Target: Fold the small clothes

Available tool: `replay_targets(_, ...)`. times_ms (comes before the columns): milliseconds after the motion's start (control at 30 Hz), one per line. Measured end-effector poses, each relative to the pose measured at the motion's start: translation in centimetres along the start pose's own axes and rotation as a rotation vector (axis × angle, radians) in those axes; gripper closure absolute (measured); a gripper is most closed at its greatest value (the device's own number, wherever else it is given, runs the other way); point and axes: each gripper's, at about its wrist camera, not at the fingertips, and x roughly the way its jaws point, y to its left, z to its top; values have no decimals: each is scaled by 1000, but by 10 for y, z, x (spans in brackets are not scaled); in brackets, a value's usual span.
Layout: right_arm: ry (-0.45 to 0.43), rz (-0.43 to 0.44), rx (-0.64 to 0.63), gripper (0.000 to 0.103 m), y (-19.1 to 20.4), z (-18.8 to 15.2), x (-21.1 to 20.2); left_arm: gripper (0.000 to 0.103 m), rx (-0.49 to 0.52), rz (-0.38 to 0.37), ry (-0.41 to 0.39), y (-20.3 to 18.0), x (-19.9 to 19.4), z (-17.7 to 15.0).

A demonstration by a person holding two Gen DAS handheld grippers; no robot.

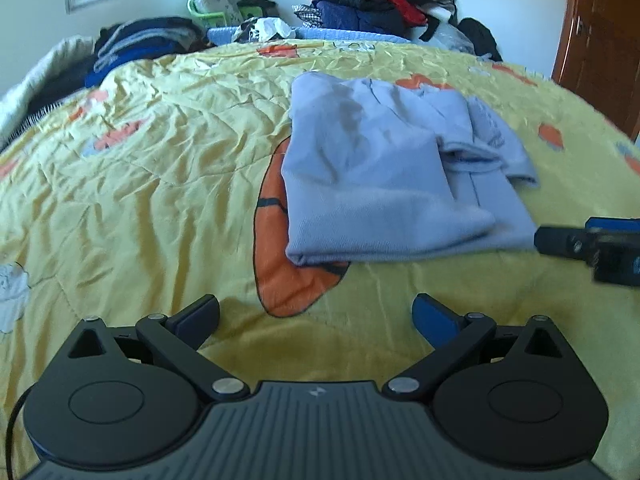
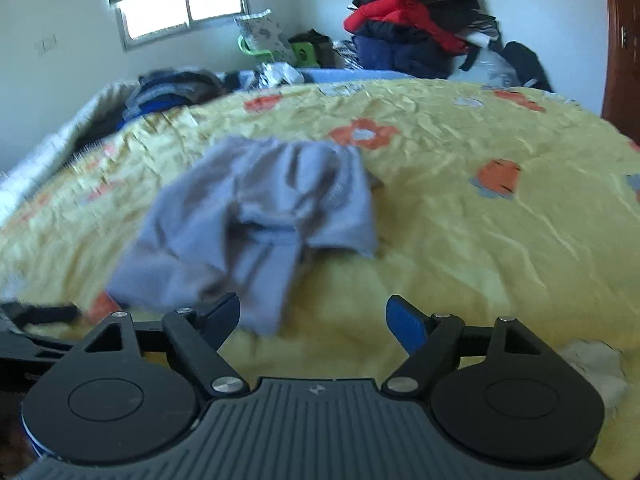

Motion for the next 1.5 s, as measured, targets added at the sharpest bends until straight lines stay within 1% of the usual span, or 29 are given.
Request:
replay_targets(67, 32, -12, 13, 18, -3, -8, 7, 0, -6, 2, -12, 0, -3, -4)
replay_targets(133, 5, -8, 14, 11, -4, -14, 10, 0, -6, 3, -26, 1, -4, -7)
replay_targets(200, -3, -26, -16, 2, 2, -20, 14, 0, -6, 5, -36, 2, -5, -9)
replay_targets(233, -6, -36, -36, 2, 7, -23, 15, 0, -8, 6, -39, 2, -6, -10)
replay_targets(267, -2, -58, -67, 1, 12, -25, 16, 0, -11, 9, -39, 1, -6, -10)
replay_targets(300, 2, -65, -72, 1, 14, -24, 17, 0, -14, 12, -38, 1, -7, -11)
replay_targets(367, 0, -66, -49, 1, 13, -24, 15, 0, -16, 14, -39, 0, -8, -12)
replay_targets(533, 1, -78, -49, 1, 15, -26, 13, 0, -13, 7, -37, 2, -10, -14)
replay_targets(800, 1, -67, -51, 1, 15, -27, 12, 0, -20, 16, -56, -1, -11, -18)
replay_targets(1500, 0, -68, -51, 1, 15, -28, 12, 0, -21, 16, -56, 0, -11, -18)
